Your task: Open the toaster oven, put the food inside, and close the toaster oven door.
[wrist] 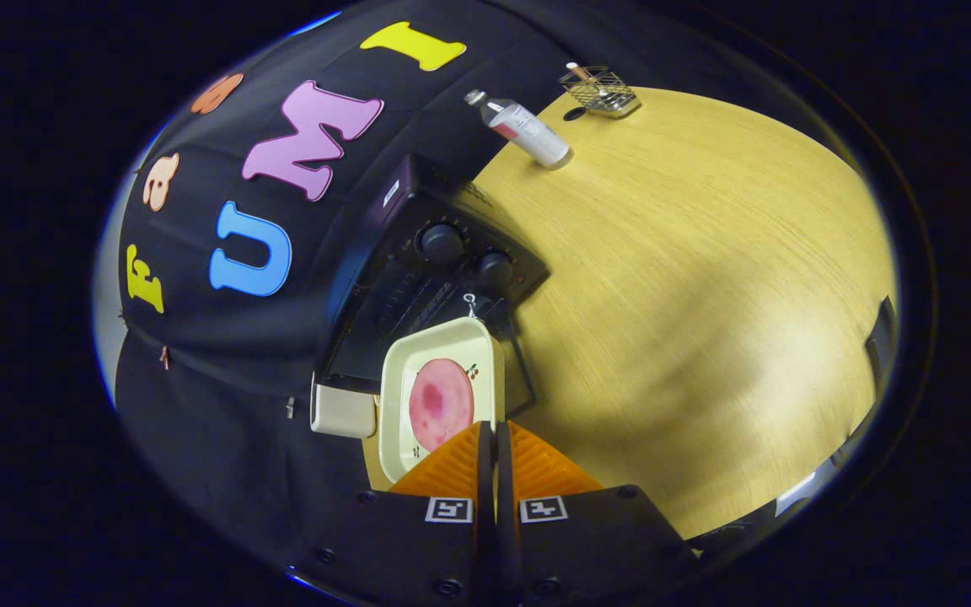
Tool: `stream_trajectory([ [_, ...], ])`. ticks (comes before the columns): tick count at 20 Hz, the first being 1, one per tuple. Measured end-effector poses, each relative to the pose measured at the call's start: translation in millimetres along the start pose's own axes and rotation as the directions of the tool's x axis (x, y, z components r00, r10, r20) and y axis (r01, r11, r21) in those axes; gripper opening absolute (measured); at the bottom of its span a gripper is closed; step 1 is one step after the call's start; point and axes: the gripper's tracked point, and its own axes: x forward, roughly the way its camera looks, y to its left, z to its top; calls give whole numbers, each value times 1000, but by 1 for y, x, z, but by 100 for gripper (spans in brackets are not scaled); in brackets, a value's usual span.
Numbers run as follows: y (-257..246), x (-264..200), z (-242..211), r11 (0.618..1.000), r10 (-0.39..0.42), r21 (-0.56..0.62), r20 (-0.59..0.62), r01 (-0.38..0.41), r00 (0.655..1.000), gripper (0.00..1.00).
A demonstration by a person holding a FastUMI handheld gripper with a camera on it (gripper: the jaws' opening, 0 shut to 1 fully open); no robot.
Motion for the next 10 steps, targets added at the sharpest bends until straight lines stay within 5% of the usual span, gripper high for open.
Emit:
stream_trajectory([
  [10,43,101,14,996,-7,92,96,-1,995,6],
])
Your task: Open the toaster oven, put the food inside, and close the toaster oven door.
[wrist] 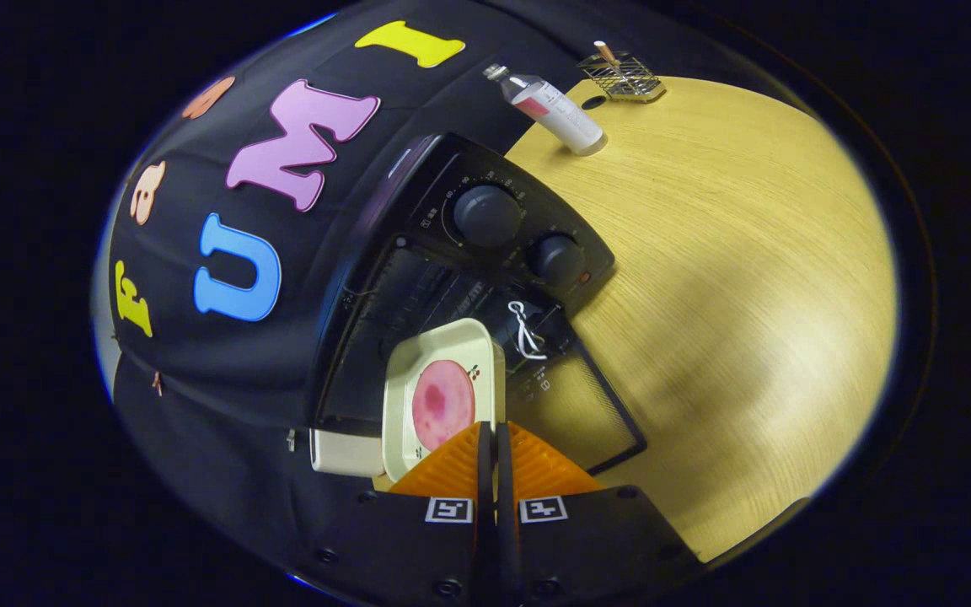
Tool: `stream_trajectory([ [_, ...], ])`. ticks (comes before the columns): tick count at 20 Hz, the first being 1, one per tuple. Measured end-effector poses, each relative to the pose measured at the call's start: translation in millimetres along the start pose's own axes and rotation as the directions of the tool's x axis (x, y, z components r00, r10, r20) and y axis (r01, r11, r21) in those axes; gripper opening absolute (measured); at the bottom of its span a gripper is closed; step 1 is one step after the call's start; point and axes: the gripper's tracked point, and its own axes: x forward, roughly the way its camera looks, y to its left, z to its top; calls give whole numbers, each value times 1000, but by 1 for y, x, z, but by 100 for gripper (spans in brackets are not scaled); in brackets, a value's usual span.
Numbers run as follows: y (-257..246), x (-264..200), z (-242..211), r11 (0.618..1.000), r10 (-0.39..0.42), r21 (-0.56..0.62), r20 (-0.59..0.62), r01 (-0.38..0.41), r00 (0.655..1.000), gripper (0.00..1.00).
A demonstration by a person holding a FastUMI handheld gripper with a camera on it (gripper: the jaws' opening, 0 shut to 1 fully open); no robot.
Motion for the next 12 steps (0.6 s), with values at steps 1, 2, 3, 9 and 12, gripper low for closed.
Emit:
stream_trajectory([
  [1,4,8,1,1000,0,15,11,0,1000,6],
  [2,7,17,4,1000,-1,26,29,0,1000,6],
  [3,10,25,7,999,-3,37,48,1,999,6],
  [9,28,66,22,991,-24,132,131,6,991,6],
  [12,33,78,24,991,-37,134,148,17,988,6],
])
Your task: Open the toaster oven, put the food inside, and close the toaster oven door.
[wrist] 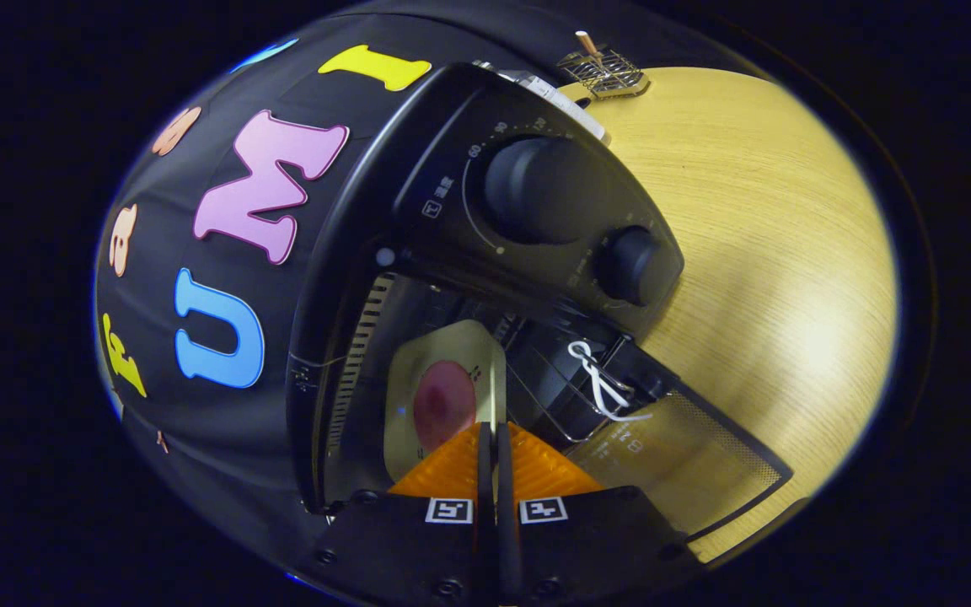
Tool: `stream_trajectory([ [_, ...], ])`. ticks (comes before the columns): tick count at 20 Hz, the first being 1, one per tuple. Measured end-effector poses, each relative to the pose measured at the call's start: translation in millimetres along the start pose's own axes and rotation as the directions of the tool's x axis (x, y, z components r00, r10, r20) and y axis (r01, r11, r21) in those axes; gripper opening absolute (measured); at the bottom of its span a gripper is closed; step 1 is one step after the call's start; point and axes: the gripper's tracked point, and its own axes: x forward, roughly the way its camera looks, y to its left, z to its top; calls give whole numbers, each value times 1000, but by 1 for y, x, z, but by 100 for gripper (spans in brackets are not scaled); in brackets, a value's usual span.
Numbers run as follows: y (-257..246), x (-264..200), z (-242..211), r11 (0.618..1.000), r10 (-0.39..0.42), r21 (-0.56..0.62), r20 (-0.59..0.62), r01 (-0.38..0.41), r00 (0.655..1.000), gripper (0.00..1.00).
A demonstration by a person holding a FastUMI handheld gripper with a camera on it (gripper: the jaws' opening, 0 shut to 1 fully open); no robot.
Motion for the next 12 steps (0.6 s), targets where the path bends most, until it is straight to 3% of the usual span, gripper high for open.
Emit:
stream_trajectory([
  [5,1,1,2,999,-35,-9,10,35,999,6],
  [9,8,-11,-6,1000,4,-24,-20,-4,1000,14],
  [12,16,-21,-9,998,37,-41,-31,-38,999,46],
])
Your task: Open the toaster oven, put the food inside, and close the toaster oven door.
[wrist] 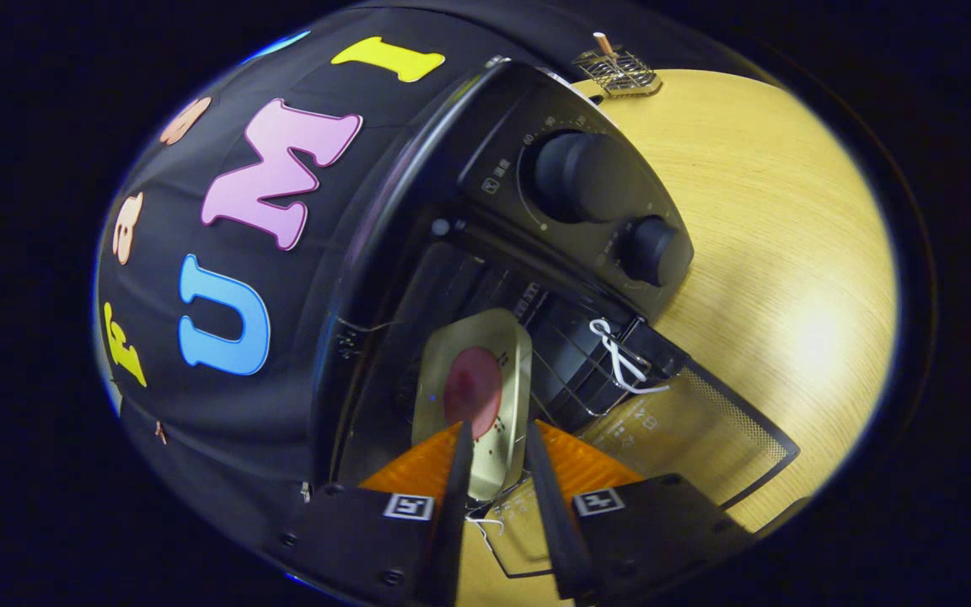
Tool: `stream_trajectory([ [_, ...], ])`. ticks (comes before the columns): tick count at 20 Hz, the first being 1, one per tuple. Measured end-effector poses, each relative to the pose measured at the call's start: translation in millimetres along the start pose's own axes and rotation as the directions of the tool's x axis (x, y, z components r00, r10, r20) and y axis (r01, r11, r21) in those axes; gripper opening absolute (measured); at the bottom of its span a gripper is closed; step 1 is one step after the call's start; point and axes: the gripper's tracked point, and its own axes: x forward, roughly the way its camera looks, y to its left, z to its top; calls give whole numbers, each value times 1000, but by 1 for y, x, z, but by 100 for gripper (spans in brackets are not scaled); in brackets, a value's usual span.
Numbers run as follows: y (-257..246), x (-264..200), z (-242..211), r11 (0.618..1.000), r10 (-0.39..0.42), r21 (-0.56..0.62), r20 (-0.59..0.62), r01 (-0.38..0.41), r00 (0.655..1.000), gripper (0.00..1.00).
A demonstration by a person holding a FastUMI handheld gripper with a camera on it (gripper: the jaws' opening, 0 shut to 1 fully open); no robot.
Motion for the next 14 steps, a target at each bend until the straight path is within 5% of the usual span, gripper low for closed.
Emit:
stream_trajectory([
  [3,-1,-18,-5,999,3,-43,-9,-3,1000,94],
  [14,-19,-88,-42,951,-14,-311,-33,3,999,99],
])
